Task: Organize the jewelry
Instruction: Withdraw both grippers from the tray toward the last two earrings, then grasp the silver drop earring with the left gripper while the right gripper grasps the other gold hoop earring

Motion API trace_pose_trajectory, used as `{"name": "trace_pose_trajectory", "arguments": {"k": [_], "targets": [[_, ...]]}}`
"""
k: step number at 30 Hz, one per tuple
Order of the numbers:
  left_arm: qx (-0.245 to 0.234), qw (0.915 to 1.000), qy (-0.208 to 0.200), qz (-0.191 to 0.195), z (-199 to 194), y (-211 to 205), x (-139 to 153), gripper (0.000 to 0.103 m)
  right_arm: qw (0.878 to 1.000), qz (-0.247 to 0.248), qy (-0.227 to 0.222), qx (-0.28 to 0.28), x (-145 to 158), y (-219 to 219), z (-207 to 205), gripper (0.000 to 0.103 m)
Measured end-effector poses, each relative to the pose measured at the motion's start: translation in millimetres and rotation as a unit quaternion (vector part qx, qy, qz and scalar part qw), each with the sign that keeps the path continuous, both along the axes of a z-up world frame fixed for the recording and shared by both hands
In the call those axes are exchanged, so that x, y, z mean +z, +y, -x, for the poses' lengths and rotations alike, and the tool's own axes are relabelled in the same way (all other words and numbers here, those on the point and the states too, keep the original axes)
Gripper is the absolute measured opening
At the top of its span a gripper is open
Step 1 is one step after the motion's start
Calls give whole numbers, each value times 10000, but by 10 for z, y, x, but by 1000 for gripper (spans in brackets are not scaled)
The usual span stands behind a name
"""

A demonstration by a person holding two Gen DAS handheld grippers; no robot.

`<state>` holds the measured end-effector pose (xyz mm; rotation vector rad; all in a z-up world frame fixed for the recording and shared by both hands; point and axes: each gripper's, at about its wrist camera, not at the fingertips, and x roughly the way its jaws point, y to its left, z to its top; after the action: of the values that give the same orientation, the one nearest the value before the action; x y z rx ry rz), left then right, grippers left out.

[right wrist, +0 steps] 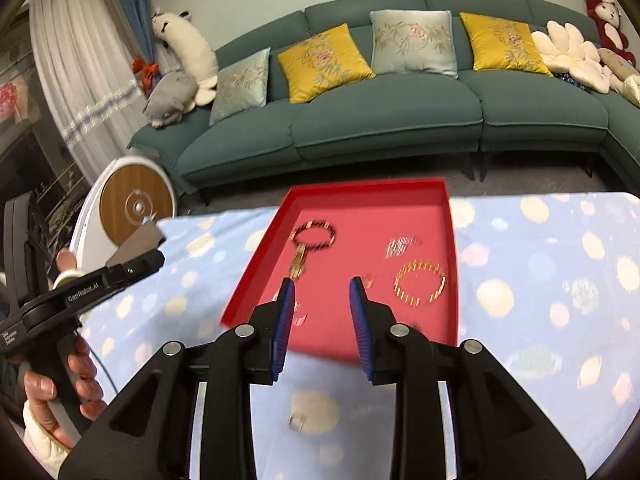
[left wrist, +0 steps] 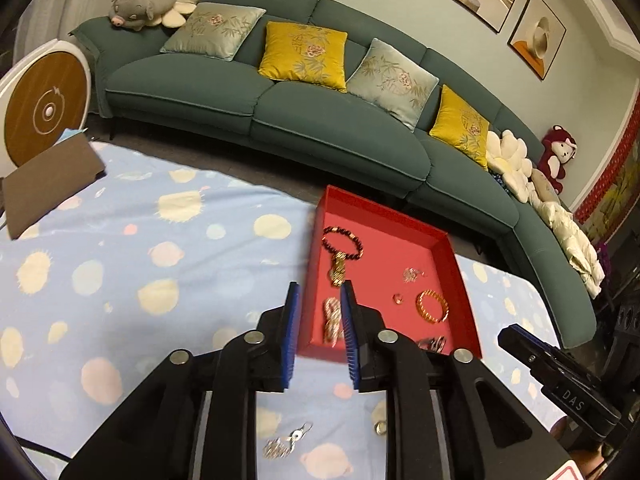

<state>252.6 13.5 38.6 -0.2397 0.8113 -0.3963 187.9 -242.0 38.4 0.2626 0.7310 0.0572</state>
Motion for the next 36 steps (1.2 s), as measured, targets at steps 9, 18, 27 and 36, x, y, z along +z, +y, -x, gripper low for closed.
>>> {"name": "trace_pose_trajectory", "arguments": {"k": [9, 18, 27, 36], "targets": [[-37, 9971, 620, -429, 460, 268, -404, 23, 9980, 203, 476, 366, -408, 565, 478, 32], [-364, 9925, 631, -987, 594, 169, -627, 35, 9949, 240, 974, 133, -841, 677, 450, 32], [-376, 9915, 660, -1053, 496, 12, -701, 38, 9934, 295, 1099, -122, -986, 556, 305, 33], [-364, 9899, 761, -1142, 407, -58, -798, 43, 9923, 440, 1154, 43, -1079, 608, 190, 33]]}}
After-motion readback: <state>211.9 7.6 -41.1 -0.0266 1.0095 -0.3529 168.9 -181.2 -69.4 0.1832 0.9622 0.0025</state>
